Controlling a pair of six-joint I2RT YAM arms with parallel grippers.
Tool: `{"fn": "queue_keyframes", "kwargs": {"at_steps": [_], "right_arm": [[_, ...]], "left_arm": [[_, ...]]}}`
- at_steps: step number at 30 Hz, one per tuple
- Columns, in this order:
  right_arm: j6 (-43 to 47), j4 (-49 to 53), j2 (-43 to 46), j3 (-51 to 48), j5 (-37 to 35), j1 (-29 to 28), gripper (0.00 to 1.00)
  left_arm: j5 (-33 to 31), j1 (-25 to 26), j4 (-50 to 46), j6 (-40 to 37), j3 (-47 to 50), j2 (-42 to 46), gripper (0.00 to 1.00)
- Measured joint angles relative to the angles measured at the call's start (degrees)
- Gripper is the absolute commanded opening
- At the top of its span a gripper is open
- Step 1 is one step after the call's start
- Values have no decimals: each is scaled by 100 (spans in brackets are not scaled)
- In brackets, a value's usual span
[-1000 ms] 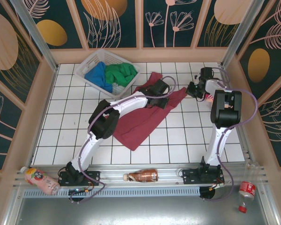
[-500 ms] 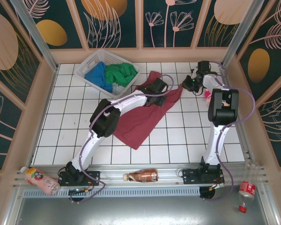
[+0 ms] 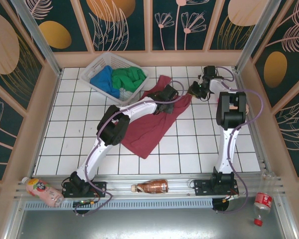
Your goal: Fold and stack the tank tops
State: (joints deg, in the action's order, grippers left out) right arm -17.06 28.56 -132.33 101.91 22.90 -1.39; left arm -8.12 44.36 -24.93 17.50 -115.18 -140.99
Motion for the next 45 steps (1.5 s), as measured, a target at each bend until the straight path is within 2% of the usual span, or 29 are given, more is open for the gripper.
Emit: {"fn": "queue_keyframes", "kwargs": {"at_steps": [6, 11, 15, 18, 20, 25, 30, 37, 45], "right_arm": [[20, -2, -11, 149, -208, -2, 39], [122, 144, 20, 271, -455, -22, 40], [177, 195, 326, 186, -466, -31, 37], [168, 116, 723, -57, -243, -48, 31], [142, 63, 857, -164, -63, -70, 30], [48, -79, 730, -184, 177, -151, 27], [15, -116, 170, 221, 315, -258, 27], [17, -136, -286, 402, 313, -420, 27], [46, -557, -179, 59, 238, -431, 27]], "left_arm": [[35, 0, -81, 280, 505, 398, 52], [63, 0, -321, 581, 949, 1082, 57], [284, 20, -334, 918, 1392, 1720, 58], [498, 61, -299, 1233, 2055, 2306, 58], [592, 116, -219, 1427, 2549, 2612, 58], [859, 295, 22, 1897, 3958, 3174, 58], [1036, 350, 247, 2184, 5051, 3528, 58], [1088, 350, 481, 2393, 5685, 4048, 57], [1285, 498, 695, 2487, 6054, 4234, 57]]}}
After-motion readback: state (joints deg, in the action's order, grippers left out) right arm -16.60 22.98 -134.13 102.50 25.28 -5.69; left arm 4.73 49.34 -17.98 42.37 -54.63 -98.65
